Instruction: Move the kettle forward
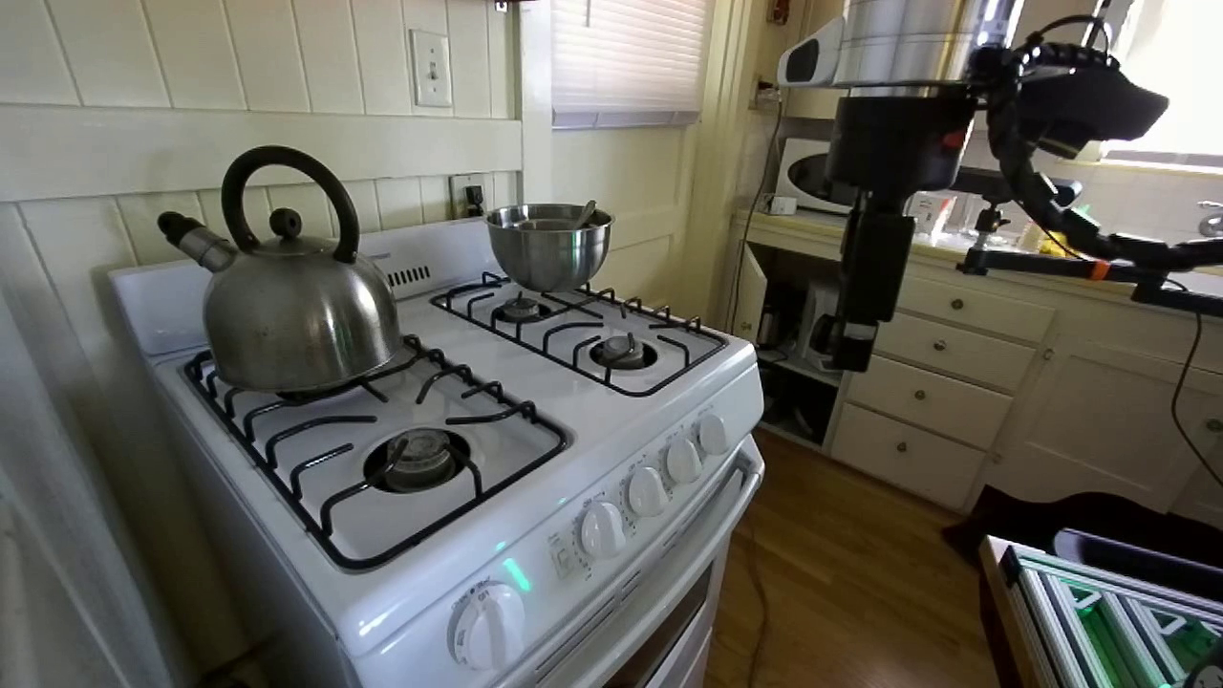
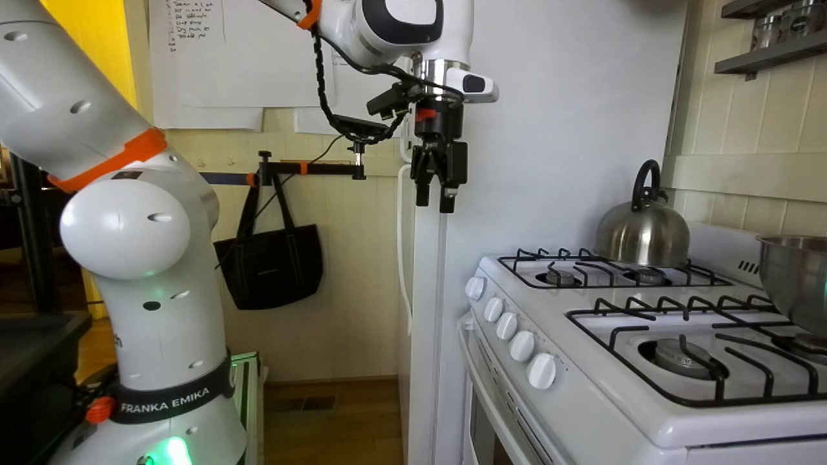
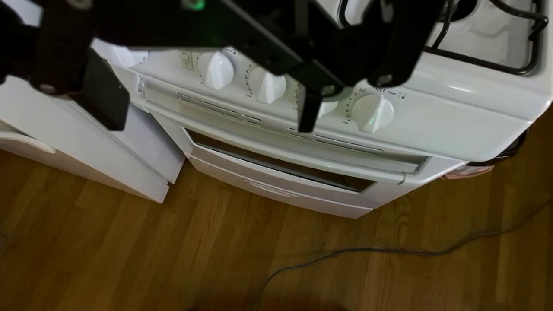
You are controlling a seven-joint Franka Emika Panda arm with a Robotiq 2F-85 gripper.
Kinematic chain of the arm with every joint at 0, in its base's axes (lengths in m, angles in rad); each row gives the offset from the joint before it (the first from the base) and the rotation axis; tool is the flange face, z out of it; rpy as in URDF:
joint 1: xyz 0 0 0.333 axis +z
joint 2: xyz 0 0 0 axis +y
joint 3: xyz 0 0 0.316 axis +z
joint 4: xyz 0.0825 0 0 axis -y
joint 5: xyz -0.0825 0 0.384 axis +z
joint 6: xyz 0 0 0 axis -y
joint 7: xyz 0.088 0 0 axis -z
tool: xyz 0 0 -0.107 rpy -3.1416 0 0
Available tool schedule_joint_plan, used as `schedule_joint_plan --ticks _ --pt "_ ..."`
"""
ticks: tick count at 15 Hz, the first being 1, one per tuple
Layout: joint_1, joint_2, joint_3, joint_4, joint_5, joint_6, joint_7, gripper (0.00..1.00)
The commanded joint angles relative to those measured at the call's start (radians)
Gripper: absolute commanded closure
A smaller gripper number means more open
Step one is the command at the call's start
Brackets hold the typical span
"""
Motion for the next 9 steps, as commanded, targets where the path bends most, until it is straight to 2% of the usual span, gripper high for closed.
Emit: schedule_joint_plan --ticks 1,5,6,9 --pt "-0.002 0.000 0.002 0.002 0.001 -0.002 -0.001 0.00" --pt "-0.002 0.000 0.002 0.002 0.001 -0.002 -0.001 0.00" --pt "-0.014 0.004 -0.005 0.001 0.005 0.030 0.018 0.00" --pt "-0.035 0.004 -0.081 0.029 0.029 0.145 -0.046 0.00"
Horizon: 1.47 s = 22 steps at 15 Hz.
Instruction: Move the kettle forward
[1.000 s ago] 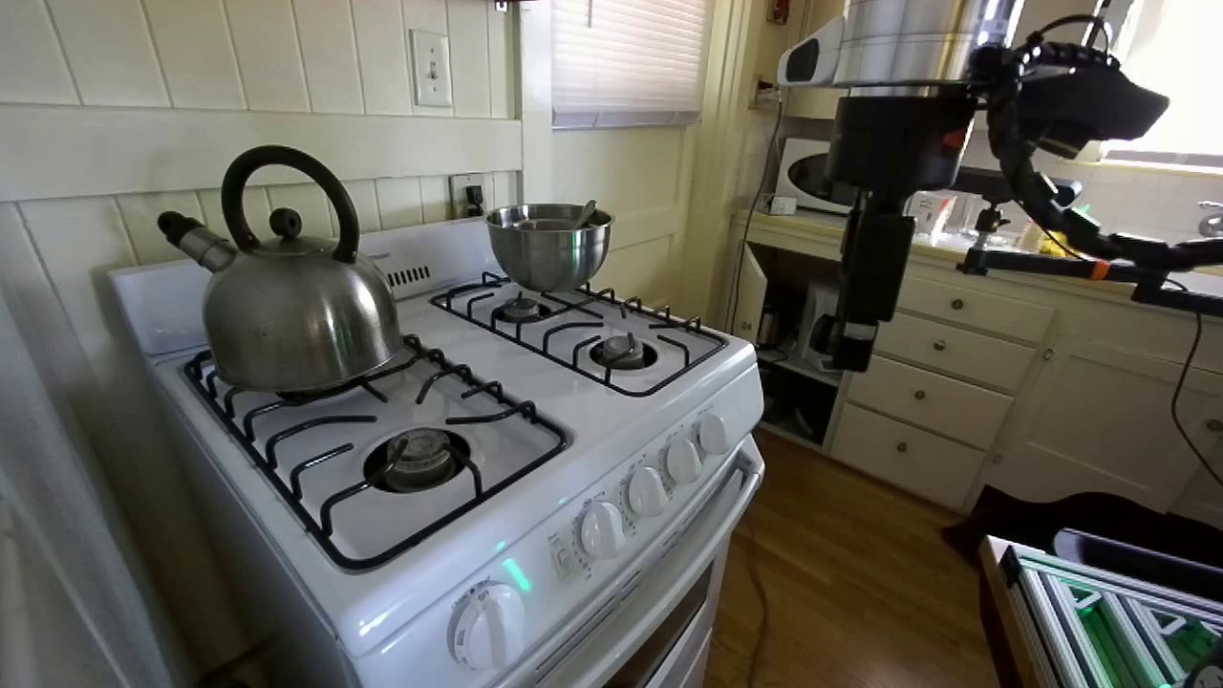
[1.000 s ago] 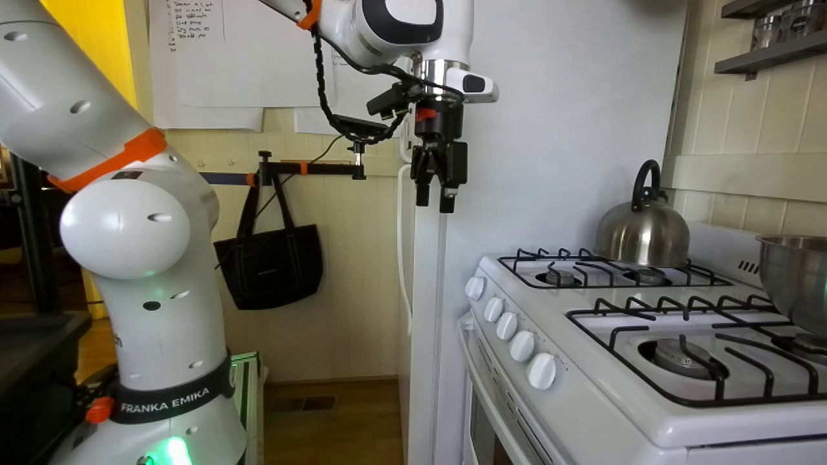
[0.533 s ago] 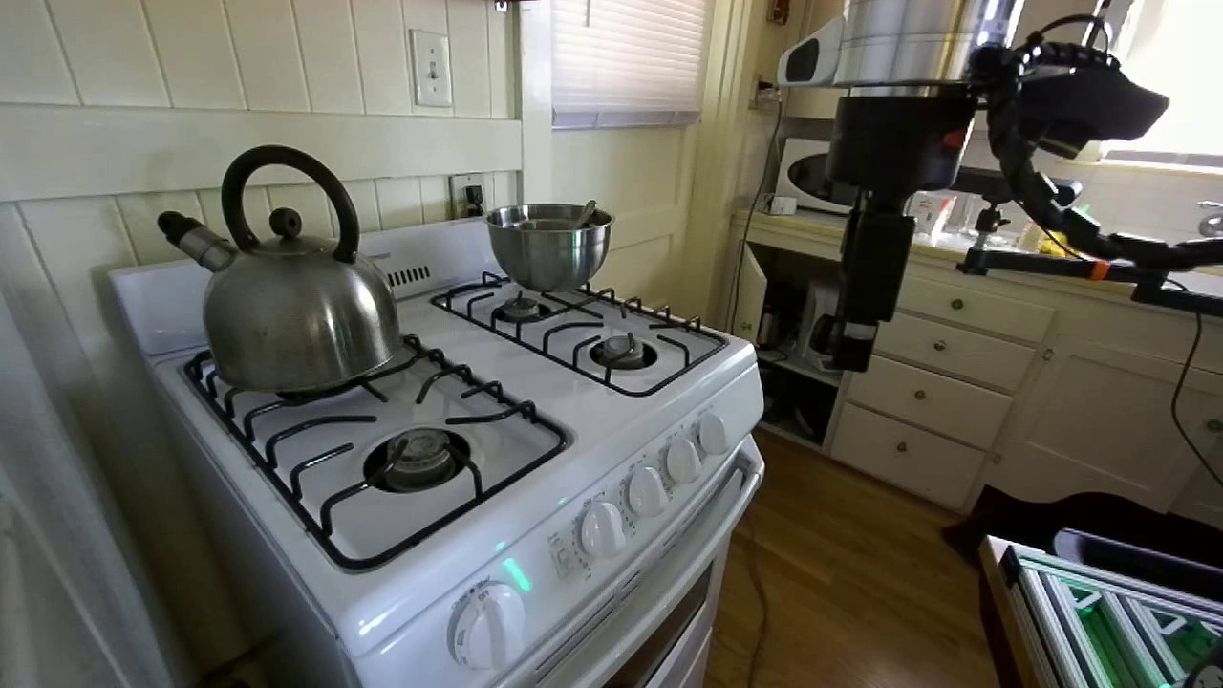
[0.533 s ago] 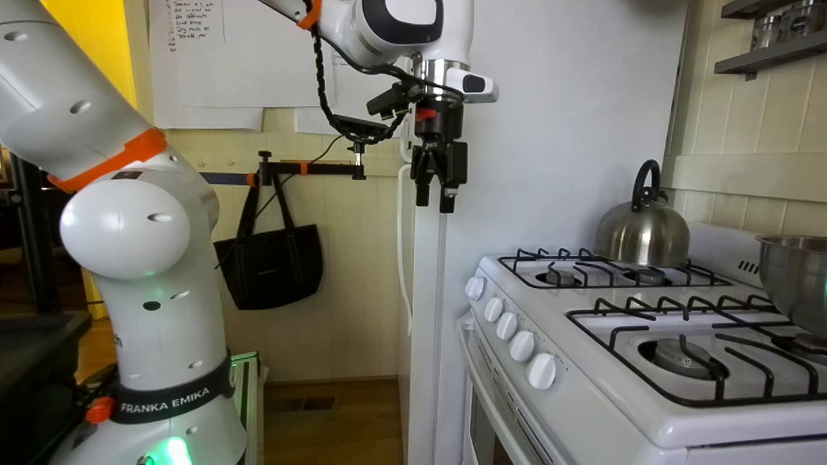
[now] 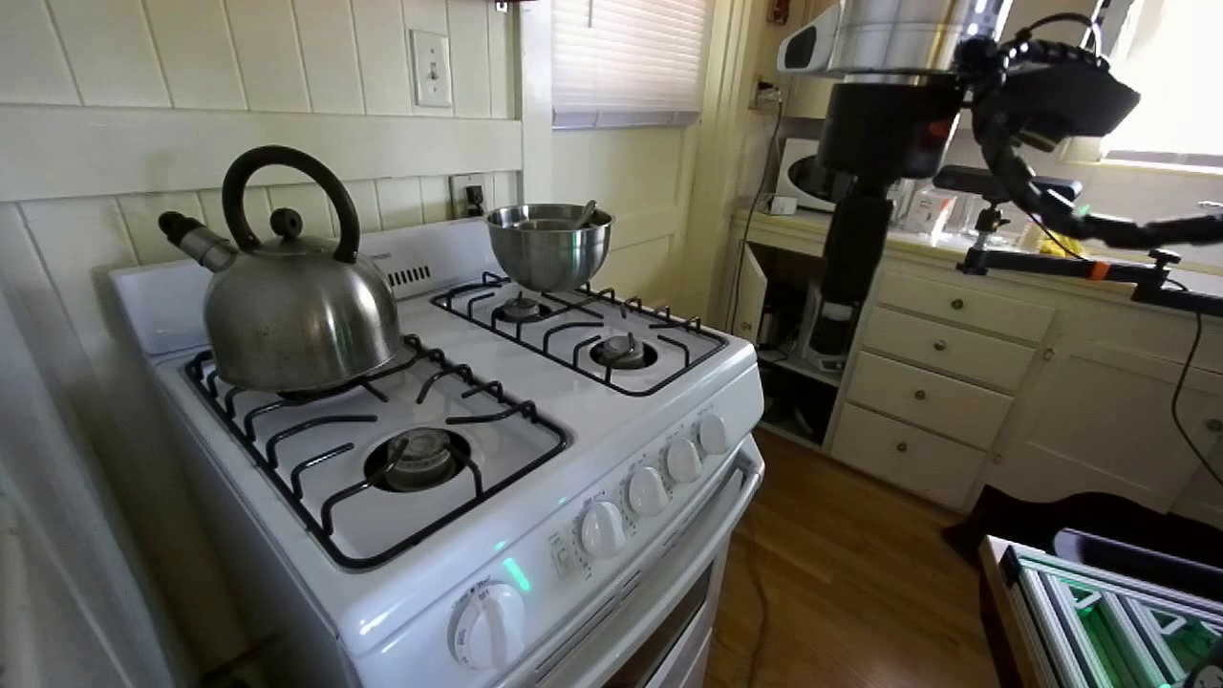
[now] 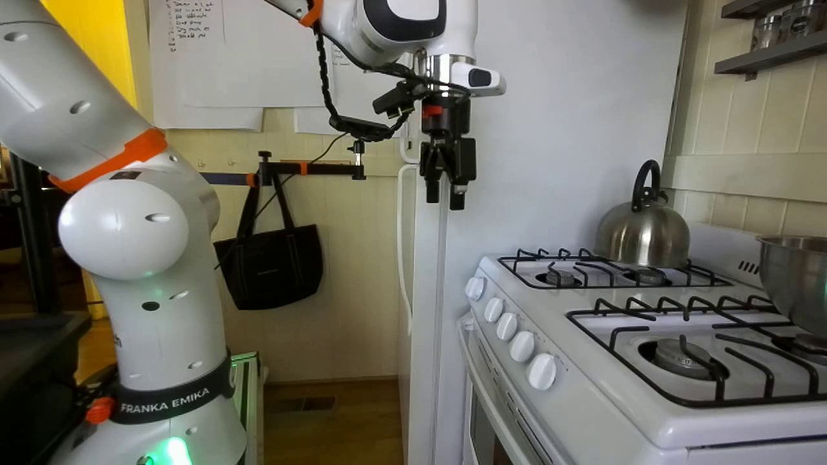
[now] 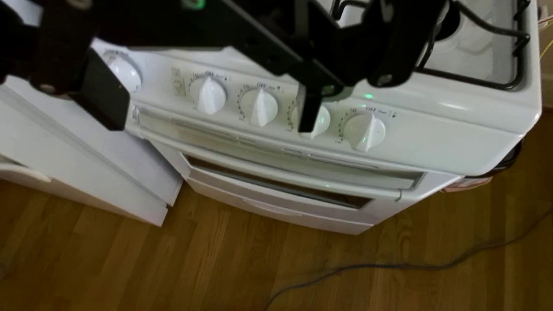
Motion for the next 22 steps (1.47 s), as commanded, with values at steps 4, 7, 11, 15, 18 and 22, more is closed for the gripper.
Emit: schedule_joint_plan --ticks 4,7,11,15,18,22 --pt "-0.036 0.052 -0.192 0.101 0.084 0.213 -0.172 0.00" --pt "-0.056 0.104 -0.247 0.164 0.147 0.276 -0.163 0.00" --pt "-0.044 0.187 -0.233 0.260 0.218 0.385 -0.130 0.00" --pt "0.009 0.307 -0.226 0.426 0.236 0.367 -0.266 0.00" --pt "-0.011 0.288 -0.200 0.412 0.236 0.383 -0.243 0.00" --pt "-0.007 0.369 -0.194 0.494 0.259 0.378 -0.254 0.00"
